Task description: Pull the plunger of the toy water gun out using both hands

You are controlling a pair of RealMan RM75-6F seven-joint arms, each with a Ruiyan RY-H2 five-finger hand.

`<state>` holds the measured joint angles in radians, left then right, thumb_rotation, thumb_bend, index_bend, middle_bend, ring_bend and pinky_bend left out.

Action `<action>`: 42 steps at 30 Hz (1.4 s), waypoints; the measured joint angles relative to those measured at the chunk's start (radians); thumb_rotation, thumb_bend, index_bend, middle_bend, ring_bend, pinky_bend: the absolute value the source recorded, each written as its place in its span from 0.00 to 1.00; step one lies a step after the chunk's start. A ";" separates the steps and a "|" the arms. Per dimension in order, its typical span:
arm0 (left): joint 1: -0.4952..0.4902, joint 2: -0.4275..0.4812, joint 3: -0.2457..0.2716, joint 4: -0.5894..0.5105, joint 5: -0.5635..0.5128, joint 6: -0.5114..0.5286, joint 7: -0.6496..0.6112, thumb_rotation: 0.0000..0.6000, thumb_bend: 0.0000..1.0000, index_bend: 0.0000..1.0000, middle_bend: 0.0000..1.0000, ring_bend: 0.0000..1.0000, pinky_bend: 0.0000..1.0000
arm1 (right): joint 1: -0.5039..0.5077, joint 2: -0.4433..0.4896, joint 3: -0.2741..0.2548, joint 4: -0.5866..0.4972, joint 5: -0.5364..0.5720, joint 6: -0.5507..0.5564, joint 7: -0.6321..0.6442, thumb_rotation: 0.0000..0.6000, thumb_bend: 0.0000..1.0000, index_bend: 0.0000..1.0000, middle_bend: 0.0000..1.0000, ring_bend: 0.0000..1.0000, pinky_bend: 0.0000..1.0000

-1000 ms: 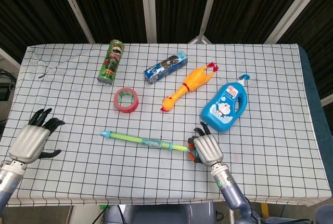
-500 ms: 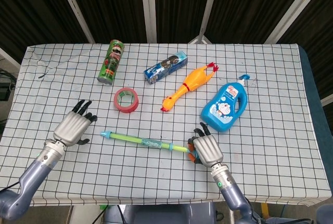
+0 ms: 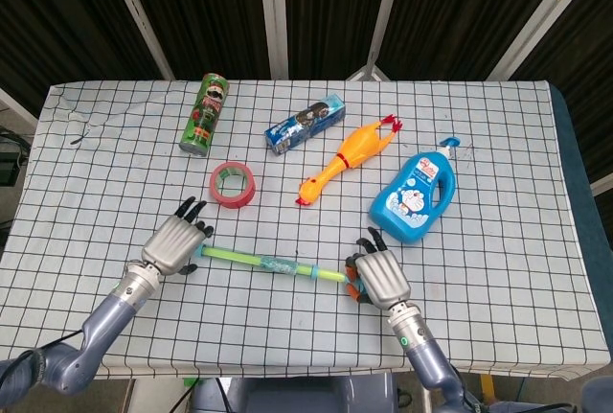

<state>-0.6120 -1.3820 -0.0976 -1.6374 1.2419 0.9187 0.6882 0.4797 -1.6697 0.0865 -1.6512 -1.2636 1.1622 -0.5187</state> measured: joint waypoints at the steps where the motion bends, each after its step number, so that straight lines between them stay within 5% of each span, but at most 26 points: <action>1: -0.002 -0.006 0.001 0.002 -0.005 0.000 0.002 1.00 0.28 0.38 0.43 0.06 0.02 | 0.000 -0.001 0.000 0.000 -0.001 0.000 0.000 1.00 0.38 0.65 0.60 0.22 0.00; 13: -0.041 -0.070 0.025 0.032 -0.068 0.006 0.064 1.00 0.32 0.41 0.45 0.06 0.02 | 0.003 0.002 0.005 -0.009 0.005 0.008 -0.010 1.00 0.38 0.65 0.60 0.22 0.00; 26: -0.044 -0.095 0.050 0.045 -0.070 0.050 0.052 1.00 0.47 0.55 0.59 0.11 0.02 | 0.002 0.007 0.000 -0.015 -0.003 0.014 -0.010 1.00 0.38 0.66 0.61 0.22 0.00; 42: -0.018 0.007 0.076 -0.074 -0.020 0.115 -0.005 1.00 0.47 0.55 0.60 0.11 0.02 | -0.005 0.056 0.007 -0.053 -0.021 0.040 -0.007 1.00 0.39 0.66 0.61 0.22 0.00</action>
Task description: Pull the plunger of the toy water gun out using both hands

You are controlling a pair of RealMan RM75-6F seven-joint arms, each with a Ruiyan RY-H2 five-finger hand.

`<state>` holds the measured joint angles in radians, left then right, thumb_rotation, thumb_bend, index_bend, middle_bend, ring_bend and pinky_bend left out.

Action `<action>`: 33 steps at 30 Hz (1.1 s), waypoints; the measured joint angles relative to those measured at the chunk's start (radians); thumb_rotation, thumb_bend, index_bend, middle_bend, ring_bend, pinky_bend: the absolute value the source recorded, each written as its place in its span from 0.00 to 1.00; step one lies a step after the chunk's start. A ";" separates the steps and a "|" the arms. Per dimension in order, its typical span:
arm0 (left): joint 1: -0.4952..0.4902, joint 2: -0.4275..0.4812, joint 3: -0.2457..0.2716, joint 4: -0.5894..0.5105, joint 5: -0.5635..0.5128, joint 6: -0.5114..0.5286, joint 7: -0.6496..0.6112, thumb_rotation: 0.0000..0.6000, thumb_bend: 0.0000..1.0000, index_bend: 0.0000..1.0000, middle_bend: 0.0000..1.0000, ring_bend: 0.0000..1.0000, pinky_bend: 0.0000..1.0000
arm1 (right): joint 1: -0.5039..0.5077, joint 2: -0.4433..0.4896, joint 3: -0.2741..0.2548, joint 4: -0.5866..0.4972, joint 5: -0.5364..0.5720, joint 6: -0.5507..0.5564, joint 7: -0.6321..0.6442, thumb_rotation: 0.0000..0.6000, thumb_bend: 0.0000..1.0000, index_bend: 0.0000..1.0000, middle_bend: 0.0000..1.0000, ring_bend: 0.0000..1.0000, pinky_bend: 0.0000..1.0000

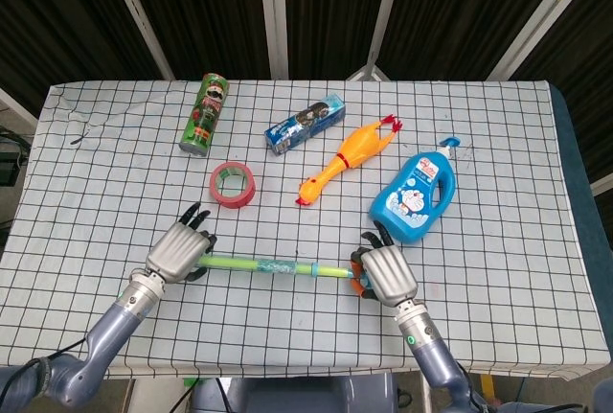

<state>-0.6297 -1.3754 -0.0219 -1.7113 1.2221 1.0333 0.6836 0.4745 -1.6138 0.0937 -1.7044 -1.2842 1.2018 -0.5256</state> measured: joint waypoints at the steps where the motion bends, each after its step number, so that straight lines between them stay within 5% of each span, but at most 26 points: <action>1: 0.002 0.006 0.003 -0.006 0.006 0.003 -0.002 1.00 0.47 0.55 0.60 0.11 0.02 | 0.000 0.002 0.000 -0.002 0.000 0.001 -0.001 1.00 0.39 0.66 0.61 0.22 0.00; 33: 0.048 0.180 0.049 -0.066 0.090 0.043 -0.061 1.00 0.47 0.55 0.61 0.11 0.02 | -0.045 0.142 -0.007 -0.047 0.008 0.034 0.041 1.00 0.39 0.66 0.61 0.22 0.00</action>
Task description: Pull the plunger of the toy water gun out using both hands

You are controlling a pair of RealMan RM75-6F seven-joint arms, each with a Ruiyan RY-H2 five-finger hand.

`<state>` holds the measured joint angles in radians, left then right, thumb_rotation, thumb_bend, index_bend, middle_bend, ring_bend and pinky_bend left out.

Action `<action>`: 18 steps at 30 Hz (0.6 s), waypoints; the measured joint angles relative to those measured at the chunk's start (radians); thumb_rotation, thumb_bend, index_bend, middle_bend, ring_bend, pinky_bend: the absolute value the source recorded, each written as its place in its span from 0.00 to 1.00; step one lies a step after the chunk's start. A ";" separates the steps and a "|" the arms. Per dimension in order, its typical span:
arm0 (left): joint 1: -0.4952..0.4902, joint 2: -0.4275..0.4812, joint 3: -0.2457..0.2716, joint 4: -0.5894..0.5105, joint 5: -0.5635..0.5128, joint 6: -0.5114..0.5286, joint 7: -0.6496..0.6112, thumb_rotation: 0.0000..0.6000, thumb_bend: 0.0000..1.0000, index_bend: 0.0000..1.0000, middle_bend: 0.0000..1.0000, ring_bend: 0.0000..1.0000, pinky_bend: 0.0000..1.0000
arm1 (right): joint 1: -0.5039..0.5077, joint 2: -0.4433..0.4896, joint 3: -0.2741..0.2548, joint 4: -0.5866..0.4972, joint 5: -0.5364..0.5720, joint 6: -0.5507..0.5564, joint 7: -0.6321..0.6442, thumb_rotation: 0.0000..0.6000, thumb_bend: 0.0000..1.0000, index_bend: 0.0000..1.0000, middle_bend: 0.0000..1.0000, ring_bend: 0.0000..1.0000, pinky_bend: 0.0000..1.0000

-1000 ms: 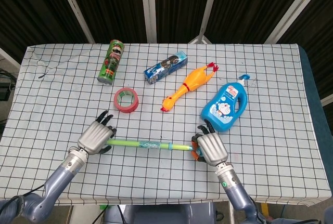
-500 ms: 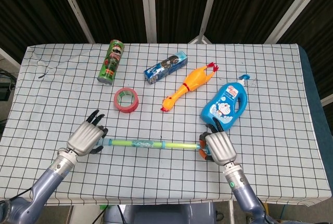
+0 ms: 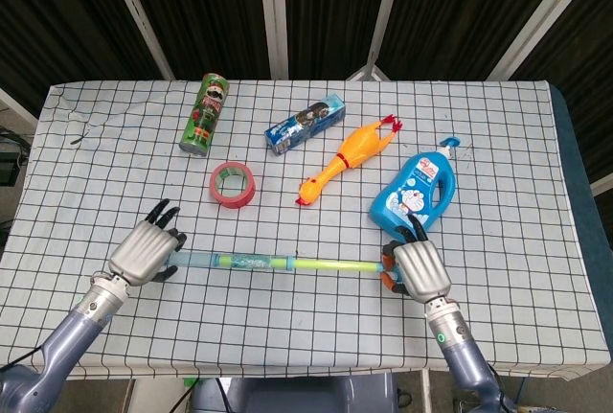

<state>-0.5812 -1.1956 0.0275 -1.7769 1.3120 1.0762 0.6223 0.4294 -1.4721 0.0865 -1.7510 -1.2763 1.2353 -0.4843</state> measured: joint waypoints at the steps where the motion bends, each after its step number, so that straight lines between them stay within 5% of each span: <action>1: 0.001 0.003 0.004 0.006 0.007 0.000 0.001 1.00 0.47 0.55 0.61 0.11 0.02 | -0.002 0.005 -0.001 0.002 -0.001 0.000 0.005 1.00 0.39 0.66 0.61 0.22 0.00; 18: 0.031 0.018 0.039 0.094 0.077 -0.006 -0.033 1.00 0.47 0.55 0.61 0.13 0.02 | -0.027 0.056 -0.009 0.048 -0.018 0.001 0.079 1.00 0.39 0.66 0.61 0.22 0.00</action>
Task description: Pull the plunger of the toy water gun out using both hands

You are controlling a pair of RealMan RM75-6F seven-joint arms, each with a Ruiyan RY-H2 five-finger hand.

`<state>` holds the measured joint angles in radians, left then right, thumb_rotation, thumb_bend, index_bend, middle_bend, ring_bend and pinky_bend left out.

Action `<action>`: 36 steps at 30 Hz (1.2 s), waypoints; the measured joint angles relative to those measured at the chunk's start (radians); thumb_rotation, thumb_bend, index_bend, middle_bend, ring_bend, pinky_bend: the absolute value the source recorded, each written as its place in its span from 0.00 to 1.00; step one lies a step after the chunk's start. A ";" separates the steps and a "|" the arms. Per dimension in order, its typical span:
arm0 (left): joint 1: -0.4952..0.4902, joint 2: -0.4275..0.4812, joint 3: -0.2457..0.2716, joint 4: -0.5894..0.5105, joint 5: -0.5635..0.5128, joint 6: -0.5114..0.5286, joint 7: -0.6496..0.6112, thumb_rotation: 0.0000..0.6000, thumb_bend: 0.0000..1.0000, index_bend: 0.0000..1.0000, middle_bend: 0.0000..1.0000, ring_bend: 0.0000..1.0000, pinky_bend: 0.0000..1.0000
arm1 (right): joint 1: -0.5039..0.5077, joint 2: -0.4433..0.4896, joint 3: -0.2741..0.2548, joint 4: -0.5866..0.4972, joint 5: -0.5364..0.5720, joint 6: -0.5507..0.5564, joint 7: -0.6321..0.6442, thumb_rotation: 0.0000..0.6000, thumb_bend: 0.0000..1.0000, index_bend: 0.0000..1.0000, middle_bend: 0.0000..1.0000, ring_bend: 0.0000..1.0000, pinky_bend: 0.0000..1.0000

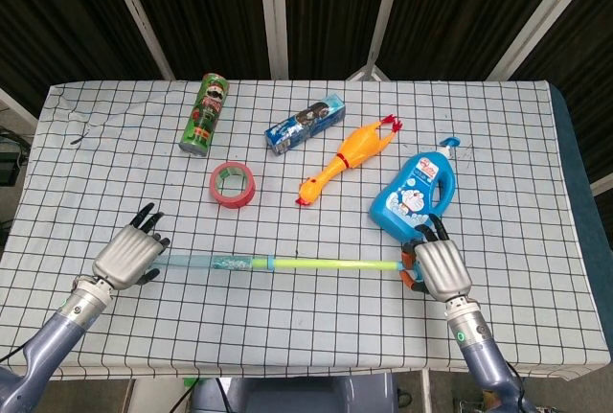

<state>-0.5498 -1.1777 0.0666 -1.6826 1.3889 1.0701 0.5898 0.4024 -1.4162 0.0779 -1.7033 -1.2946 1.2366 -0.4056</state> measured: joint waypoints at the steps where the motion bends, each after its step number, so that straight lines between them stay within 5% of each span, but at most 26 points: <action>1: 0.000 0.002 -0.001 0.000 0.000 -0.001 0.000 1.00 0.47 0.55 0.61 0.13 0.02 | 0.000 0.002 0.001 0.001 0.000 0.000 0.001 1.00 0.39 0.66 0.61 0.22 0.00; 30: 0.018 0.033 -0.017 0.040 0.016 -0.016 -0.038 1.00 0.47 0.55 0.61 0.13 0.02 | -0.015 0.034 0.019 0.034 0.022 -0.011 0.040 1.00 0.39 0.66 0.61 0.22 0.00; 36: 0.020 0.031 -0.021 0.035 0.015 -0.019 -0.037 1.00 0.44 0.43 0.47 0.12 0.02 | -0.017 0.040 0.010 0.038 0.018 -0.020 0.039 1.00 0.39 0.59 0.59 0.21 0.00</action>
<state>-0.5302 -1.1464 0.0457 -1.6473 1.4040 1.0509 0.5525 0.3857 -1.3758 0.0876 -1.6648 -1.2766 1.2165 -0.3667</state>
